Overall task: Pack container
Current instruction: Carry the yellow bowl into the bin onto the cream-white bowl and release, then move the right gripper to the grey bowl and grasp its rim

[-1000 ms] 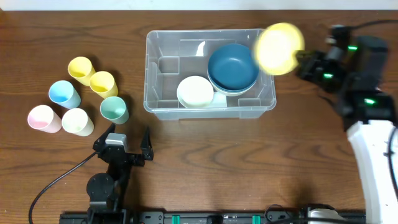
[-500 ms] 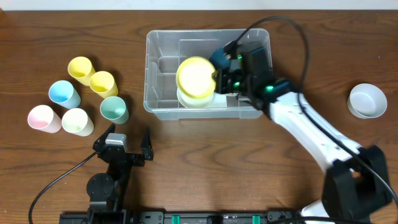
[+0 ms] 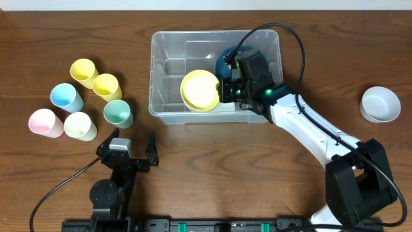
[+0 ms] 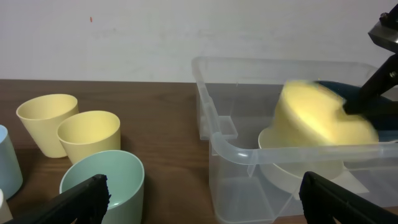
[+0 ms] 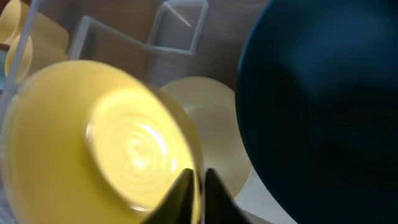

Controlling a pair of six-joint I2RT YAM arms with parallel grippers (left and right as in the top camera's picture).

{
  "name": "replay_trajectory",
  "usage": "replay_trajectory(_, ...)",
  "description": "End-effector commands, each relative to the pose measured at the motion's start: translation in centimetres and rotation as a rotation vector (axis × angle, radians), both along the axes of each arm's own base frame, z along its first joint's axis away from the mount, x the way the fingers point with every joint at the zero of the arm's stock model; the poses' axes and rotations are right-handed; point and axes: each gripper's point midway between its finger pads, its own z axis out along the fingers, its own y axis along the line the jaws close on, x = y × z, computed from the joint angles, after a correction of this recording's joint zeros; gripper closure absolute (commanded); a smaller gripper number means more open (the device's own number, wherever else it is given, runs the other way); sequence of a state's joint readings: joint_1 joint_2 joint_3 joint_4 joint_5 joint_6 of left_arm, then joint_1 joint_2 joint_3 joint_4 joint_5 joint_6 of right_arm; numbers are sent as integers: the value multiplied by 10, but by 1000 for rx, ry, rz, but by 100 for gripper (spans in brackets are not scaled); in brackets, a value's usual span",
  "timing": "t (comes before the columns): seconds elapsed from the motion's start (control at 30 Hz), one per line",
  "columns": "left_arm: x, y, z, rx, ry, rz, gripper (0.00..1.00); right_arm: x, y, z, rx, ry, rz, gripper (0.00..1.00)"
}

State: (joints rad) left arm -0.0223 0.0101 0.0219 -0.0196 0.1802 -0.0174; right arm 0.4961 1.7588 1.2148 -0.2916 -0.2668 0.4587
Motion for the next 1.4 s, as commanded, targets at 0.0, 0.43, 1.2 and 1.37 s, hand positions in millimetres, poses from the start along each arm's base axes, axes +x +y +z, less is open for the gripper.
replay_trajectory(0.0, -1, -1, -15, 16, 43, -12, 2, 3, 3, 7, 2, -23, 1, 67)
replay_trajectory(0.43, -1, -1, -15, 16, 43, -12, 2, 2, 6, 17, 1, -49, 46, 62)
replay_trajectory(1.2, -1, -1, -15, 16, 43, -12, 2, -7, -323, 86, -114, 155, -843, 51)
replay_trajectory(1.37, -1, -1, -15, 16, 43, -12, 2, -23, -374, 55, -131, 273, -1008, 53)
